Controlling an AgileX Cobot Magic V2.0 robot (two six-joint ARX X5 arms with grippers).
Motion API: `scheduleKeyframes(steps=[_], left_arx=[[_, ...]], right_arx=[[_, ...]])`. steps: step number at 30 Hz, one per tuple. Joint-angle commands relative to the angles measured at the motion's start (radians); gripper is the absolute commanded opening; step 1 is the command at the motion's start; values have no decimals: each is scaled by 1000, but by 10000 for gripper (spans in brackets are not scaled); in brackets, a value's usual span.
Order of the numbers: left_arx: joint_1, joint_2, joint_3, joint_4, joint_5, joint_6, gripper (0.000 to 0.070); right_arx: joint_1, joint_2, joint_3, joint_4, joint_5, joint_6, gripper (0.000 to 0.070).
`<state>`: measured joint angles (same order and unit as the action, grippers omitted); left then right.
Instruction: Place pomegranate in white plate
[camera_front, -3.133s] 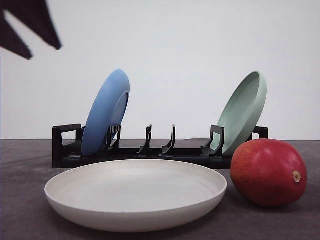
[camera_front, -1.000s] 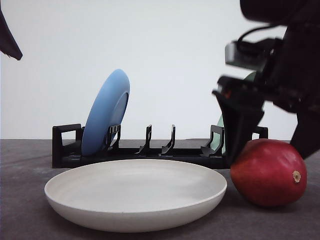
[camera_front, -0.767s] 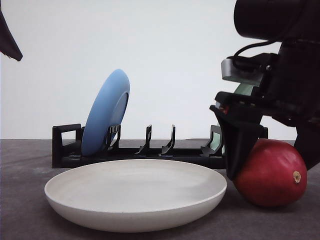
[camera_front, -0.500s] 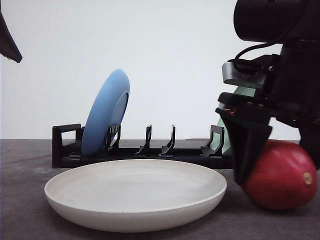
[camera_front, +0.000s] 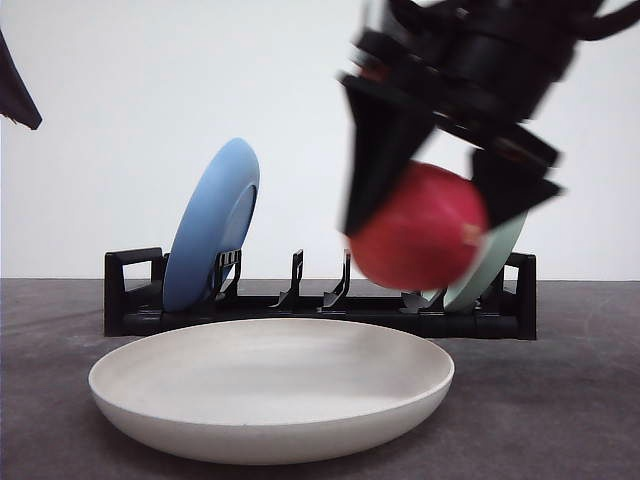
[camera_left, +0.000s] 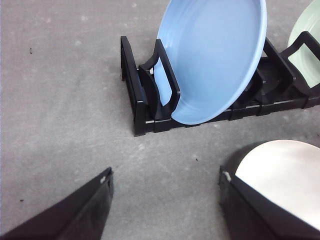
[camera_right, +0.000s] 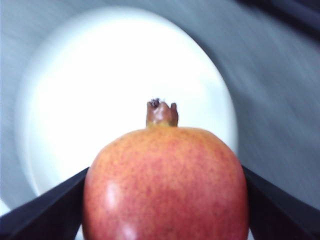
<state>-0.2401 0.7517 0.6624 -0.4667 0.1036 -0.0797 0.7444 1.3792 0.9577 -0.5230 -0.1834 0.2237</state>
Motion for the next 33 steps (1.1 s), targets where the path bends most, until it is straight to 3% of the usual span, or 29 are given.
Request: scheduleKeyframes(steps=[1,10,26,30,33], left_arx=[[-2,6,3,11,1,-12,395],[-2,6,3,11,1,-14,394],[-2,6,3,11,1,-16,394],[-2,6,3,11,1,-16,394],[-2,6,3,11,1,-16,394]], right_arx=[[27,36,16,58,-3,-22,496],[100,174,16,240,0,-30,496],[113,280,16,246,0,-26,502],[117,280,17,246,-5,-18,642],[117,278,19,246,-6,-18,674]])
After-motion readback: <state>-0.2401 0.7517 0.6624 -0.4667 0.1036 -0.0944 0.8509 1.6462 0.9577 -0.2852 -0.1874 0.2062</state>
